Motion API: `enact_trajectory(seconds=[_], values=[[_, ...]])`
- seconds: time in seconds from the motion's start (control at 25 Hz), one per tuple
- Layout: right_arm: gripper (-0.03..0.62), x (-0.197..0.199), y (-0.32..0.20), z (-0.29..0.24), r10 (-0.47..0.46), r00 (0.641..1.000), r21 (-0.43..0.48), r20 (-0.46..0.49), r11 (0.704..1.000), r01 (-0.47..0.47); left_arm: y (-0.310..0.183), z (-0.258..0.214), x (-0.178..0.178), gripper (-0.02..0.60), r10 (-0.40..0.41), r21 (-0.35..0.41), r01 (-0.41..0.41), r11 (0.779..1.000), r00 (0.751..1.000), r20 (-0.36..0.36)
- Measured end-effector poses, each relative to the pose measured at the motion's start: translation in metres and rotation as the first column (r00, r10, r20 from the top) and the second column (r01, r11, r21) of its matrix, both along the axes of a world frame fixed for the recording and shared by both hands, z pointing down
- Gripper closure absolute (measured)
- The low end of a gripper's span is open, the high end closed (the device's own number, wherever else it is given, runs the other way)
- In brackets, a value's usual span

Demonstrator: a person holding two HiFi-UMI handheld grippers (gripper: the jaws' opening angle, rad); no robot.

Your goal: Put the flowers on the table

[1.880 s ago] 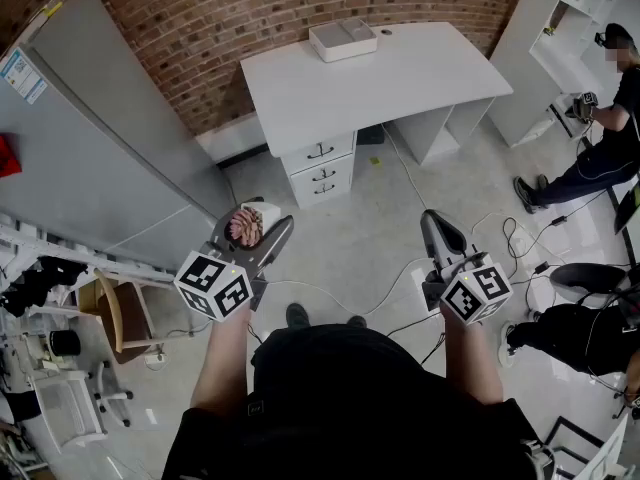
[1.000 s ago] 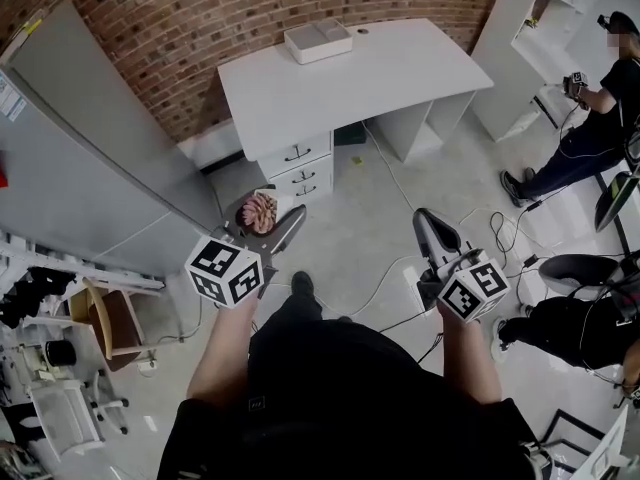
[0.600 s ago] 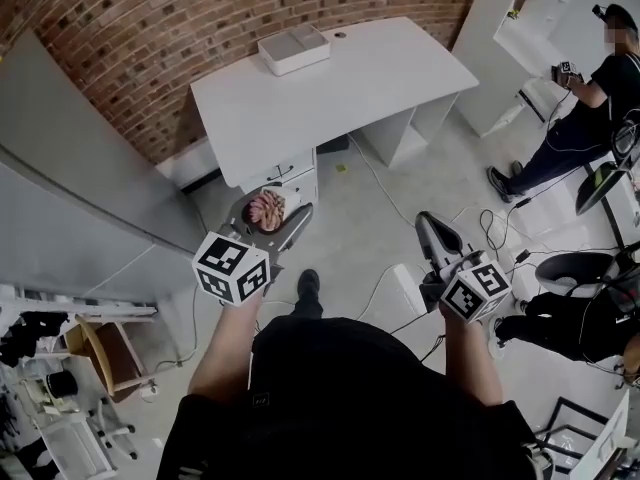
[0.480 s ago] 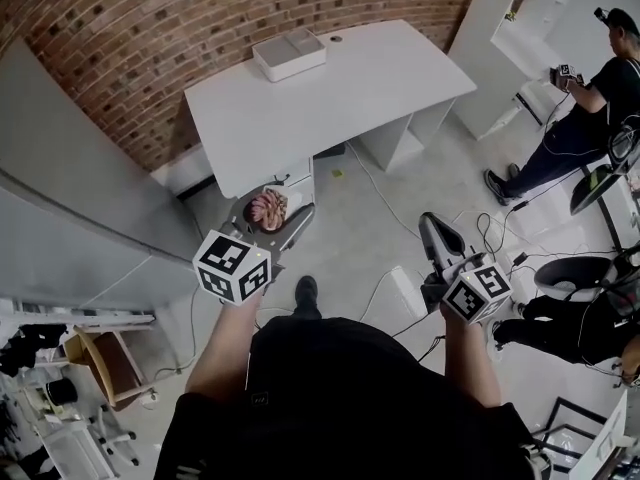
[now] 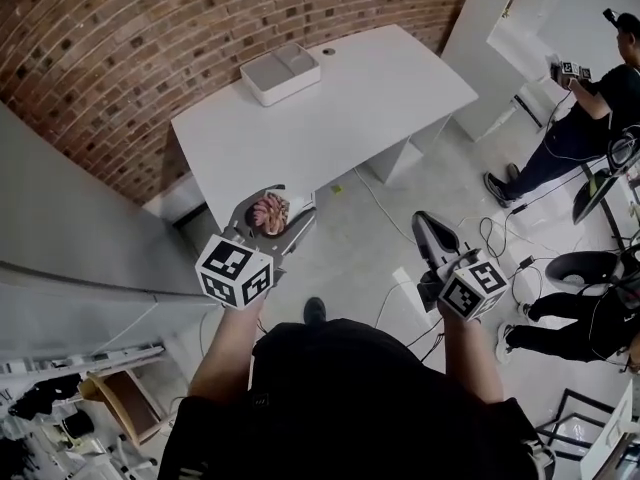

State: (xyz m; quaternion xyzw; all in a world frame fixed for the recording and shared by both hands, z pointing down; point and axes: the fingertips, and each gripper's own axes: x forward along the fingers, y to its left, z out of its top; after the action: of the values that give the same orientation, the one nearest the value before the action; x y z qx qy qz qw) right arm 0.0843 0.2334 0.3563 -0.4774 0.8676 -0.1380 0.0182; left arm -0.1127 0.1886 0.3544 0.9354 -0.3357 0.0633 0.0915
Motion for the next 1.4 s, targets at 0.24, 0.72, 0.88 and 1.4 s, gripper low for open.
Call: enact_trajectory(seconds=[0.24,0.72,0.88,1.4], values=[[0.58,-0.019,-0.051,0.006,0.029,1.0,-0.016,-0.009,0.999,-0.029,-0.045,0.012,-0.026,0.299,0.01,-0.013,-0.01,1.0,1.0,-0.011],[0.58,-0.053,-0.109,0.018,-0.013,1.0,-0.071,-0.017,0.997,0.012,-0.1,0.029,-0.033,0.299,0.03,-0.058,-0.032,0.998,0.999,-0.029],[0.58,-0.044,-0.138,0.025,-0.034,0.999,-0.075,-0.01,0.997,0.034,-0.125,0.032,-0.024,0.299,0.016,-0.061,-0.017,0.998,1.0,-0.022],[0.58,0.033,-0.287,0.04,-0.087,0.995,-0.113,0.047,0.989,0.091,-0.259,0.038,0.05,0.299,-0.027,-0.097,0.028,0.995,1.0,0.005]])
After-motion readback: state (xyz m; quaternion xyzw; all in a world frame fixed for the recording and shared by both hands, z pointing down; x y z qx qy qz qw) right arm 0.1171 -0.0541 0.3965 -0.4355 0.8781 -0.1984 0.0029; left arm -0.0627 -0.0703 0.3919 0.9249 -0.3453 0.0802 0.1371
